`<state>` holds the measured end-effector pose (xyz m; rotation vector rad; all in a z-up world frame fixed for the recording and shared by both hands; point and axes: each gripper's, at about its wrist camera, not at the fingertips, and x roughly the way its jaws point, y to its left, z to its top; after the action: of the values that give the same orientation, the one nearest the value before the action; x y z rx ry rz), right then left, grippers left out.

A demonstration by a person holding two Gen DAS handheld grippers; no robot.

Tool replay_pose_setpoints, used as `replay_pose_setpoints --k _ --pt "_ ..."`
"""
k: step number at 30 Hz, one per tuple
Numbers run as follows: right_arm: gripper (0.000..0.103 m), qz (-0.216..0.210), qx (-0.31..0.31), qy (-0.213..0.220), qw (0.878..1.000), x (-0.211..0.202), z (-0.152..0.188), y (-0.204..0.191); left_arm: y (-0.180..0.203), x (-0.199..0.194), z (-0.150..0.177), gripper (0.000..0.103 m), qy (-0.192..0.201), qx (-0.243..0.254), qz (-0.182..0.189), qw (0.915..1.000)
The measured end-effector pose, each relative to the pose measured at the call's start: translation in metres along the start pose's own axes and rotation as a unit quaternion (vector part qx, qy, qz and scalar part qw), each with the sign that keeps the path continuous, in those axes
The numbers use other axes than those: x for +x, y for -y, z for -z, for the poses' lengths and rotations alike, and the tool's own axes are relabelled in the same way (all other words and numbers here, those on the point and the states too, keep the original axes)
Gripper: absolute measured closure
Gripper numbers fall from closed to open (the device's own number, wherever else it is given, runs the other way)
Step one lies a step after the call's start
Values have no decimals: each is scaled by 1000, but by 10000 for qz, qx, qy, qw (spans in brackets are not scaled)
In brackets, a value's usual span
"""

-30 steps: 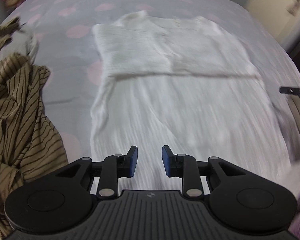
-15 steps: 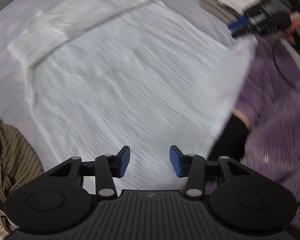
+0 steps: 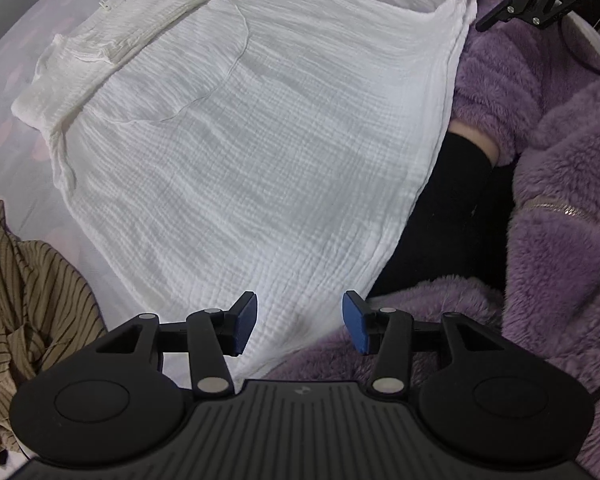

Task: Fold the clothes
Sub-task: 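Close the right tool on the shirt edge while the left tool closes beside it, then lift the held shirt edge with both tools and fold it over lengthwise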

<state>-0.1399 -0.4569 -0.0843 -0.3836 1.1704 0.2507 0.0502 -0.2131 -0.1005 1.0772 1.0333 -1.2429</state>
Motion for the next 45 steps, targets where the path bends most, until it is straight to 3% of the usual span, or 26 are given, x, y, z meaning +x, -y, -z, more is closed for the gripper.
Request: replay_pose_setpoints --k 4,6,9,10,12,13,23,28,34,37,39,41,43,45 --pt "61 179 -217 -159 9995 7 -3 -5 4 -1 4 57 -1 35 -67 10000" --pt "72 200 -249 -213 9993 11 -3 -8 5 -1 6 57 -12 80 -102 9999" --pt "74 248 -322 -269 9988 16 -4 -15 8 -1 10 56 -31 174 -177 9997" --pt "78 265 -348 -286 9986 18 -4 -18 8 0 11 55 -39 196 -200 9996" --pt "96 298 -379 -322 9983 21 -5 -22 9 1 13 53 -66 241 -217 9995" --pt "97 355 -393 -303 9981 20 -5 -24 10 2 13 53 -82 267 -213 9994" --pt "98 860 229 445 9950 -31 -23 8 29 17 -5 51 178 526 26 9985" --pt "98 989 390 665 9921 -49 -32 21 48 33 -18 51 194 801 -38 9966" --pt "98 1188 458 805 9886 -64 -35 31 60 59 -20 51 -263 1000 -611 9928" --pt "98 1288 512 870 9865 -71 -36 36 53 65 -18 51 -425 813 -919 9915" --pt "98 1354 548 913 9851 -76 -36 39 46 68 -16 62 -510 630 -1091 9907" --pt "98 1419 596 928 9837 -79 -35 42 36 67 -13 86 -501 388 -1094 9920" --pt "98 1474 647 932 9825 -82 -32 45 27 63 -9 97 -435 184 -1094 9929" --pt "98 1510 708 935 9815 -83 -30 48 21 53 -7 100 -272 85 -1177 9926"
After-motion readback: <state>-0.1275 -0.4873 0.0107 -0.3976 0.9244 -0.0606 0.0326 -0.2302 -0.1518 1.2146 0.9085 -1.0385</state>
